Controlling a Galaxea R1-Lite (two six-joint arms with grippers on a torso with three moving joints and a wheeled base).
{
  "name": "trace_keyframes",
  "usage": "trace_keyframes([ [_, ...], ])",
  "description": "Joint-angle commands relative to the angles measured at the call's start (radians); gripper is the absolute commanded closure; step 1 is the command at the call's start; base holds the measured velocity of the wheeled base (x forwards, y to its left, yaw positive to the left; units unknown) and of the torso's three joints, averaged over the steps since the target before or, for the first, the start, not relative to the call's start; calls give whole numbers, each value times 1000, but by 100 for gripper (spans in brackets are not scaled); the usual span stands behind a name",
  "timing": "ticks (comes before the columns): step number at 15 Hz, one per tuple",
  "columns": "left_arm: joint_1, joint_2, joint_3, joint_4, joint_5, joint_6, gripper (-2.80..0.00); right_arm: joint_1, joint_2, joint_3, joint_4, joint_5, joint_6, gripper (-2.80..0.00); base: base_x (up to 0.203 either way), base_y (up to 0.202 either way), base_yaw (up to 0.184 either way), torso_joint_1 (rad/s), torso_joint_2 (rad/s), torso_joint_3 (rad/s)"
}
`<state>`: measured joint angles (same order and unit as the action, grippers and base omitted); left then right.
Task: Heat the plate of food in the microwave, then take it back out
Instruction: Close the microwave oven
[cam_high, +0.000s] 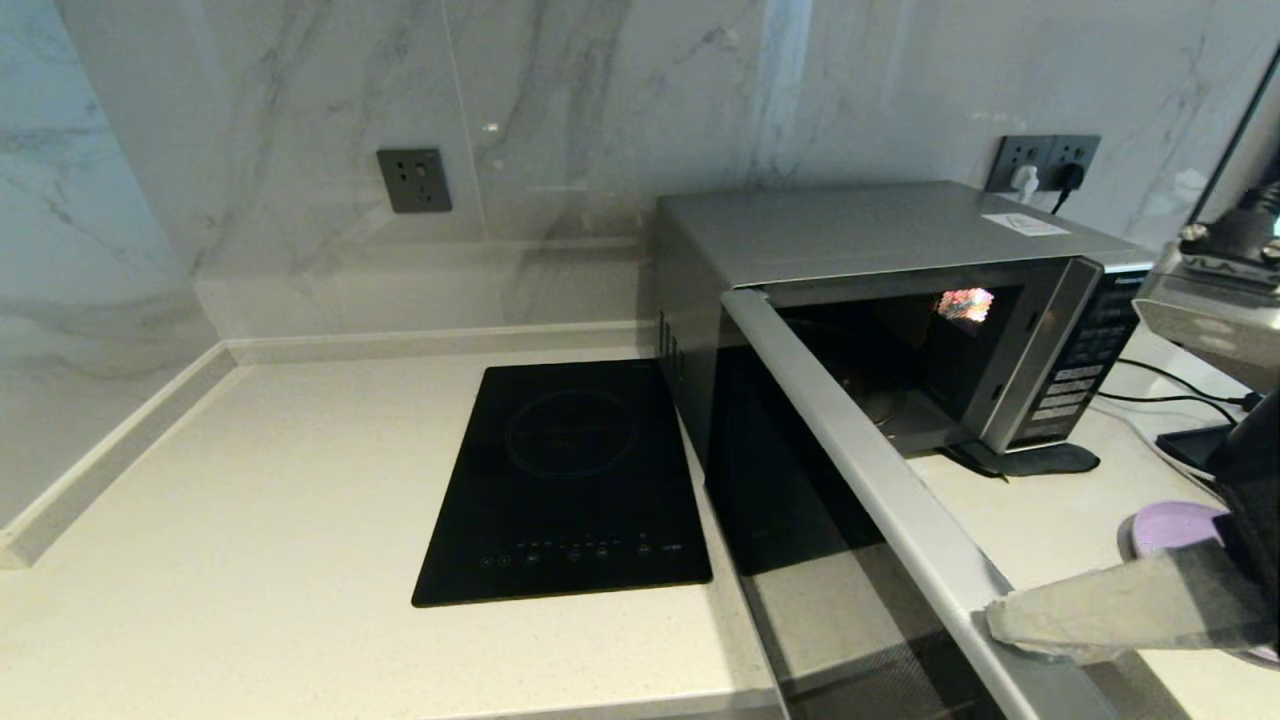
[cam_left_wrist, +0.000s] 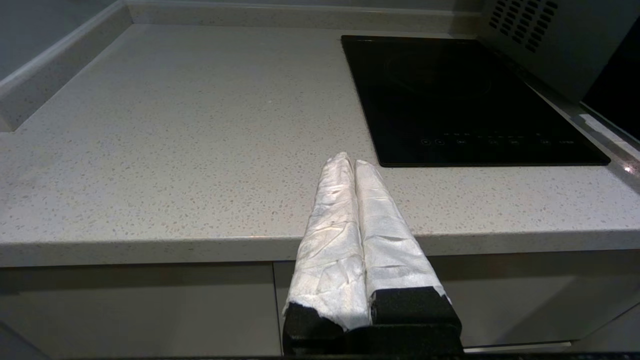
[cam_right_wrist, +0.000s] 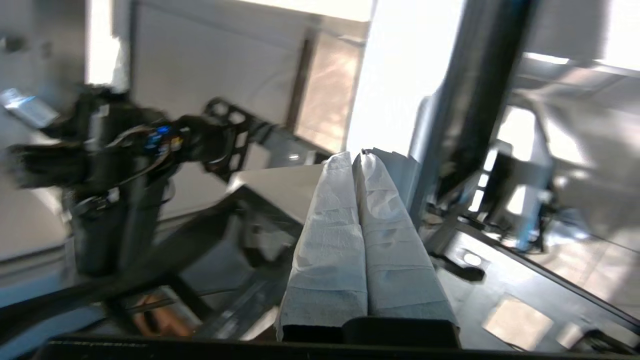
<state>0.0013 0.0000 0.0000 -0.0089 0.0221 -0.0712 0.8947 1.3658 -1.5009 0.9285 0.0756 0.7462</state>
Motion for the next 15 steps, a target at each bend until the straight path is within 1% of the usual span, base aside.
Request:
trace_keyframes([
  [1, 0, 2, 0, 0, 1, -1, 0, 0, -31, 4, 21, -30, 4, 0, 0, 0, 0, 0, 0, 0],
  [3, 0, 2, 0, 0, 1, -1, 0, 0, -38, -2, 21, -49, 3, 0, 0, 0, 0, 0, 0, 0],
  [6, 0, 2, 0, 0, 1, -1, 0, 1, -48, -9, 21, -48, 2, 0, 0, 0, 0, 0, 0, 0],
  [9, 0, 2, 0, 0, 1, -1, 0, 1, -45, -5, 20, -70, 2, 0, 0, 0, 0, 0, 0, 0],
  [10, 0, 2, 0, 0, 1, -1, 0, 1, -47, -12, 20, -66, 6, 0, 0, 0, 0, 0, 0, 0],
  [11, 0, 2, 0, 0, 1, -1, 0, 2, -48, -16, 20, -53, 10, 0, 0, 0, 0, 0, 0, 0],
  [12, 0, 2, 0, 0, 1, -1, 0, 4, -49, -14, 22, -16, 12, 0, 0, 0, 0, 0, 0, 0],
  [15, 0, 2, 0, 0, 1, -1, 0, 7, -48, -11, 23, 133, 34, 0, 0, 0, 0, 0, 0, 0],
])
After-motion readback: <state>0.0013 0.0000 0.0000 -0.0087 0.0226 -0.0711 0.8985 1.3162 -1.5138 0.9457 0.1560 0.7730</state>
